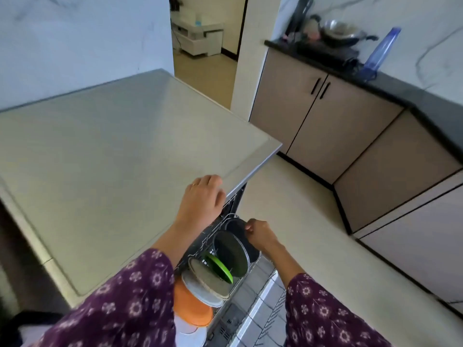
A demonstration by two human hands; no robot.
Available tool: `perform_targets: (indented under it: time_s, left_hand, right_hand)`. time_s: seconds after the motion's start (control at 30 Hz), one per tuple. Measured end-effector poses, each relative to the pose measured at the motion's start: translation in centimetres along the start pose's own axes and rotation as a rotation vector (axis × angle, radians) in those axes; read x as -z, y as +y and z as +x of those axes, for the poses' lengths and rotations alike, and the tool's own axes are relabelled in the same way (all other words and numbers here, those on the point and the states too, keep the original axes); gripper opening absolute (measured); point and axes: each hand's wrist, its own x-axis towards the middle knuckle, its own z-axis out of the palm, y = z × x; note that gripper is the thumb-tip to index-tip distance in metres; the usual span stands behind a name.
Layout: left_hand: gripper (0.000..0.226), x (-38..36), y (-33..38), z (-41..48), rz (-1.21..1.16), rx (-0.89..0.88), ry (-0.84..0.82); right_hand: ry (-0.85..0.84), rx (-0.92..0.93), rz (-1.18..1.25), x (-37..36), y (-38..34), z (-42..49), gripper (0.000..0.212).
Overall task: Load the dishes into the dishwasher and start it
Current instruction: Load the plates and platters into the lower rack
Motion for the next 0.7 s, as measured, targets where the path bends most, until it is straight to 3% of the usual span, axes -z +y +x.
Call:
perform_targets:
  time_s: [0.27,0.53,0.7]
  left_hand:
    - [0.031,12.6,0.8,-12.3,0.023,0.261,-0.047]
    - [0.029,28.5,0.6,-24.5,0.097,0.508,0.122]
    - [0.029,37.4,0.1,-34.0,0.179,0.661,0.208]
  right_hand:
    - [0.117,0.269,-0.015,5.9,-10.4,-13.3,0.024]
    - [0.181,0.568,-0.015,9.3,-24.9,-26.1,0.018]
    - [0.172,0.767,-0.041,7.8,-34.3,-32.5,0.014]
